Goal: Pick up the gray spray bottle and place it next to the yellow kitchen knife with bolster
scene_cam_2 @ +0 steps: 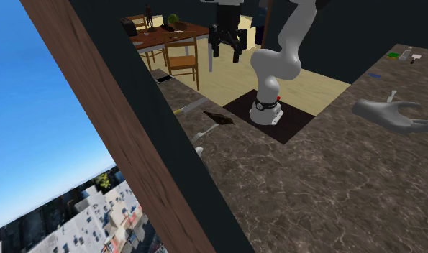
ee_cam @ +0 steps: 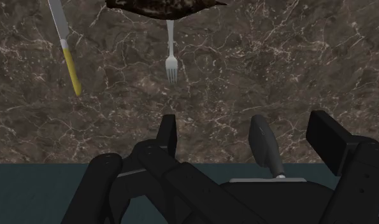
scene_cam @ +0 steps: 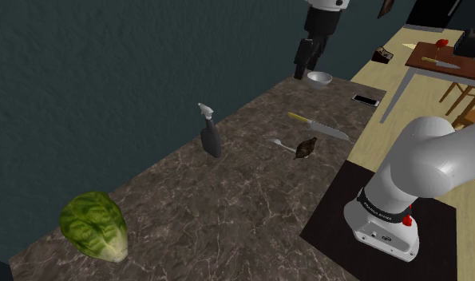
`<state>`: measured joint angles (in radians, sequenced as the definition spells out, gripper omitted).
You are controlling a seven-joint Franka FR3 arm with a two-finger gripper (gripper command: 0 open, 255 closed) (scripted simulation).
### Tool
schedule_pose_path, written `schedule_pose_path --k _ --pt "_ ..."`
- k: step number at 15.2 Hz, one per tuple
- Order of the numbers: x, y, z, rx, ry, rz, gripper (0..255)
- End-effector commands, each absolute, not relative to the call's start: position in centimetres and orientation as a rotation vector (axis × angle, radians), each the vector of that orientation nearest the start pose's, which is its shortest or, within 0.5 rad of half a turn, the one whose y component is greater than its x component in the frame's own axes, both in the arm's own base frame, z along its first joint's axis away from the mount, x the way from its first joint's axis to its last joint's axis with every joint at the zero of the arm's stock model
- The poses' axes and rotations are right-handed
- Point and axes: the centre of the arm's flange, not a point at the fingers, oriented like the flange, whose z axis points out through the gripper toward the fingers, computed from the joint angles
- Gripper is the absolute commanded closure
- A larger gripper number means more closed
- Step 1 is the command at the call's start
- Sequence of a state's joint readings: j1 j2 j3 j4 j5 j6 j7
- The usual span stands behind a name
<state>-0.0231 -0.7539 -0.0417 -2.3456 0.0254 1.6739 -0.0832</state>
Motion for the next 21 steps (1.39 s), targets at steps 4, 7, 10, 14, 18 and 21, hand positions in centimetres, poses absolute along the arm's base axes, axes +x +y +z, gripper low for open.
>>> schedule_pose_path --k 4,7,10,14,18,21 --pt "35.9 -0.4 58.0 -3.097 -0.046 -0.123 0" --pt "39.2 1.5 56.6 -3.105 -0.050 -0.115 0" --pt "42.5 3.4 55.1 -3.112 -0.054 -0.106 0" --pt "46.8 5.9 53.1 -3.121 -0.059 -0.094 0" --pt "51.2 8.4 51.0 -3.130 -0.064 -0.083 0" --pt "54.4 10.3 49.4 -3.137 -0.069 -0.074 0"
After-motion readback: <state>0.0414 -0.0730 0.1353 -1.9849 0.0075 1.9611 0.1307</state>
